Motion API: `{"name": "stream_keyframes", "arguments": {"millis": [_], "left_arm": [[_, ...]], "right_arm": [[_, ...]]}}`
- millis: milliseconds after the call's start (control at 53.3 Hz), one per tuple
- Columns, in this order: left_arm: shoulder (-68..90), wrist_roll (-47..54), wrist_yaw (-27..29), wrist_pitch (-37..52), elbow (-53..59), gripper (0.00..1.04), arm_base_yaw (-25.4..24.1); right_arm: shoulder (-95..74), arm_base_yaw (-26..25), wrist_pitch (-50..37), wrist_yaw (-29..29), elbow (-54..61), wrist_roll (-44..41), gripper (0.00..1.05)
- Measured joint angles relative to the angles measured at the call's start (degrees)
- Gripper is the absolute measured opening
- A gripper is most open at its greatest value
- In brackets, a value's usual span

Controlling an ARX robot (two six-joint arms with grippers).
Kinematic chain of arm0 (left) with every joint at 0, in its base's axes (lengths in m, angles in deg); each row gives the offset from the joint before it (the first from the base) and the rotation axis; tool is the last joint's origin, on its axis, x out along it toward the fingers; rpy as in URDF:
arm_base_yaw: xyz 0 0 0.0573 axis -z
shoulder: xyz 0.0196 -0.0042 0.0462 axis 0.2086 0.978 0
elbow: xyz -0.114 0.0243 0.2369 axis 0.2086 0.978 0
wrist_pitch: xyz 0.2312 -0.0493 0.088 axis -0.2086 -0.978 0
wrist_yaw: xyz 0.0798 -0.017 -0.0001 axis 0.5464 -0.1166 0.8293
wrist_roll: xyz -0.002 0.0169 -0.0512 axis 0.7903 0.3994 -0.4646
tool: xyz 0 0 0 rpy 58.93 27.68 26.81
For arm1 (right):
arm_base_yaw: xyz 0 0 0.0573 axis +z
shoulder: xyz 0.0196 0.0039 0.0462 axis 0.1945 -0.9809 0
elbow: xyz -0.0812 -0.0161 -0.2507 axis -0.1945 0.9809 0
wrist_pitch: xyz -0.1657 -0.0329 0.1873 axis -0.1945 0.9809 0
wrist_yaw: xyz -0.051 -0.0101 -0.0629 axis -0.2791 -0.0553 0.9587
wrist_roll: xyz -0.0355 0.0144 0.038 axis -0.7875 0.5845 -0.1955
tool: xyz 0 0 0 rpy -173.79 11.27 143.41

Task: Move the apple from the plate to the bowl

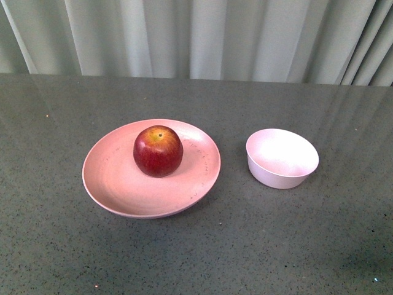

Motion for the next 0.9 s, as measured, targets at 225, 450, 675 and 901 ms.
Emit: {"name": "stream_keyframes", "arguments": {"millis": [225, 450, 675, 901], "left_arm": [[0.0, 0.0, 0.0, 0.0, 0.0, 0.96, 0.0], [12.33, -7.54, -18.86, -6.75, -4.68, 0.96, -2.67], [37.68, -11.28, -15.08, 11.82, -10.54, 0.96, 5.03], [67.28, -11.23, -10.82, 27.23, -21.31, 0.96, 13.33]], "right_arm": [[0.02, 0.0, 0.0, 0.0, 0.0, 0.0, 0.73], [0.04, 0.0, 0.02, -0.09, 0.0, 0.0, 0.95], [0.07, 0.02, 0.02, 0.0, 0.0, 0.0, 0.96], [0.09, 0.02, 0.02, 0.0, 0.0, 0.0, 0.96]]}}
